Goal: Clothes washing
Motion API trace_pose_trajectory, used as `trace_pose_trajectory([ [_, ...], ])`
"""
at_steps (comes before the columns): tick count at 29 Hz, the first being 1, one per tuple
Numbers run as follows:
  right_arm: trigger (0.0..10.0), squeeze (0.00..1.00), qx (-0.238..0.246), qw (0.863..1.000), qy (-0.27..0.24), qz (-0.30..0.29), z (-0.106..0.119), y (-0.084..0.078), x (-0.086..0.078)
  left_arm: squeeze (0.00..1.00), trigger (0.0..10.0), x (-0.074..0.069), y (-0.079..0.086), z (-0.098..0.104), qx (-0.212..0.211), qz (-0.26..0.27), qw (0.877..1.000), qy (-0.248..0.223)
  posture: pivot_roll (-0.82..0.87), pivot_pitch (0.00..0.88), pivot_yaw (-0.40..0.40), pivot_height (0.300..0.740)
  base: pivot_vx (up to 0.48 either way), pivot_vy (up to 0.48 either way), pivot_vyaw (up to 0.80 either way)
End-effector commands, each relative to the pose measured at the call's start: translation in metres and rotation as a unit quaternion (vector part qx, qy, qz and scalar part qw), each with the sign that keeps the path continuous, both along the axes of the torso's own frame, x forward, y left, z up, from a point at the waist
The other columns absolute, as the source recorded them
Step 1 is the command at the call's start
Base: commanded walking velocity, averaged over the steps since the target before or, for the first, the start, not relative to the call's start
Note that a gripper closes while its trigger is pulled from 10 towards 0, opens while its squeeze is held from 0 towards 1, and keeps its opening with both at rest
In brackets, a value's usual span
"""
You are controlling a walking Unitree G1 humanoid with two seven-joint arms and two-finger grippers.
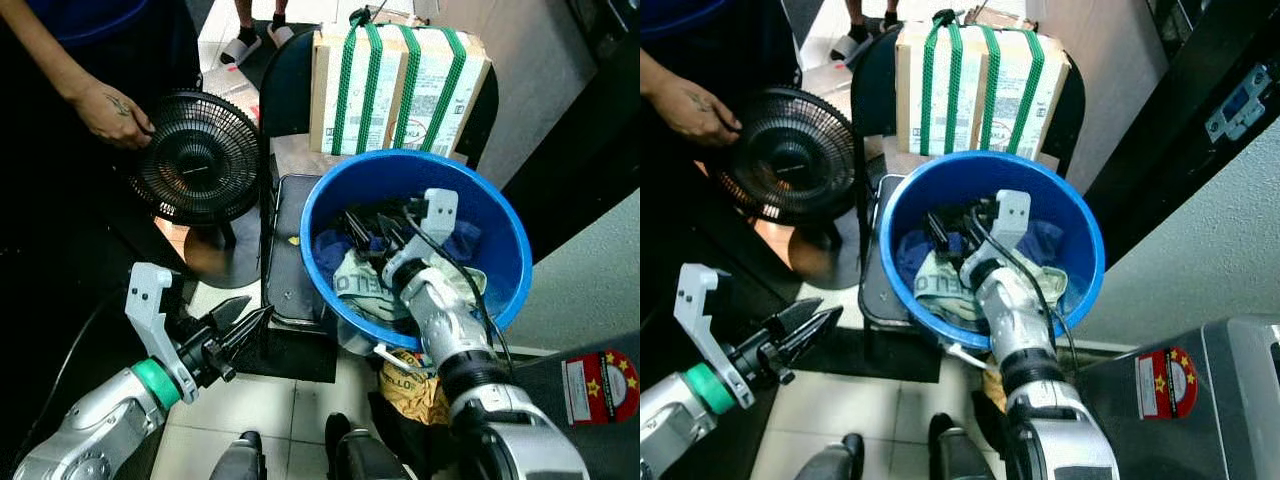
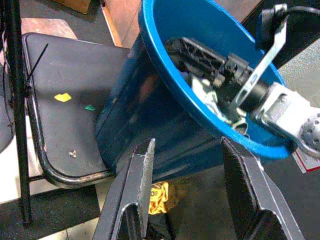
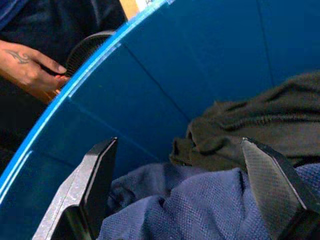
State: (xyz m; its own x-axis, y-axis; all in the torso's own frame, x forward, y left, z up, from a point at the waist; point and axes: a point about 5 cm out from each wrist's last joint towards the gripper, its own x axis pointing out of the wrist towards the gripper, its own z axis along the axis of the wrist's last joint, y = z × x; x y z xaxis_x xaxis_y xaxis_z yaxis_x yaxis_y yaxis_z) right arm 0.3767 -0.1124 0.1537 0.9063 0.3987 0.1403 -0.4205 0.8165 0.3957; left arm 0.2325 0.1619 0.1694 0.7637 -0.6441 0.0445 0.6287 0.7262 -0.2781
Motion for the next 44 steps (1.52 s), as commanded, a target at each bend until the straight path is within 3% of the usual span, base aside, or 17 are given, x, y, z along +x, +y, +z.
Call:
trace_pose_trajectory([
  [1,10.0,0.0,0.007,1.0,0.026,0.01,-0.014,0.003,-0.006,0.0,10.0,-0.004,0.0,-0.006,0.002,-0.005,1.0,0.016,0.13,0.327,0.069,0.74,0.0,0.0,0.0],
  [24,10.0,0.0,-0.017,0.997,0.007,0.071,-0.025,0.028,-0.037,0.0,10.0,-0.007,0.002,-0.008,0.002,-0.013,1.0,0.024,0.13,0.324,0.068,0.74,0.0,0.0,0.0],
  [25,8.0,0.0,-0.02,0.996,0.005,0.081,-0.026,0.033,-0.04,0.0,10.0,-0.007,0.002,-0.009,0.002,-0.013,1.0,0.024,0.13,0.324,0.068,0.74,0.0,0.0,0.0],
  [26,4.0,0.0,-0.025,0.995,0.002,0.093,-0.027,0.039,-0.045,0.0,10.0,-0.007,0.002,-0.009,0.002,-0.014,1.0,0.025,0.13,0.324,0.068,0.74,0.0,0.0,0.0],
  [28,4.0,0.0,-0.029,0.994,-0.001,0.101,-0.028,0.042,-0.048,0.0,10.0,-0.007,0.002,-0.009,0.002,-0.014,1.0,0.025,0.13,0.324,0.068,0.74,0.0,0.0,0.0],
  [30,3.3,0.0,-0.03,0.993,-0.005,0.111,-0.028,0.047,-0.052,0.0,10.0,-0.007,0.002,-0.009,0.003,-0.014,1.0,0.025,0.13,0.321,0.068,0.74,0.0,0.0,0.0],
  [35,3.1,0.0,-0.03,0.993,-0.006,0.113,-0.028,0.048,-0.052,0.0,10.0,-0.007,0.002,-0.009,0.003,-0.014,1.0,0.025,0.13,0.321,0.068,0.74,0.0,0.0,0.0],
  [36,2.0,0.0,-0.029,0.993,-0.007,0.116,-0.027,0.05,-0.054,0.0,10.0,-0.007,0.002,-0.009,0.003,-0.014,1.0,0.024,0.13,0.321,0.068,0.74,0.0,0.0,0.0],
  [38,2.0,0.0,-0.029,0.993,-0.007,0.116,-0.027,0.05,-0.054,0.0,10.0,-0.007,0.002,-0.009,0.003,-0.014,1.0,0.024,0.13,0.321,0.068,0.74,0.0,0.0,0.0],
  [39,0.7,0.0,-0.029,0.992,-0.008,0.12,-0.026,0.052,-0.055,0.0,10.0,-0.007,0.002,-0.009,0.003,-0.014,1.0,0.024,0.13,0.317,0.065,0.74,0.0,0.0,0.0],
  [44,0.0,0.0,-0.029,0.991,-0.011,0.127,-0.024,0.056,-0.059,0.0,10.0,-0.008,0.002,-0.009,0.003,-0.013,1.0,0.023,0.13,0.317,0.064,0.74,0.0,0.0,0.0],
])
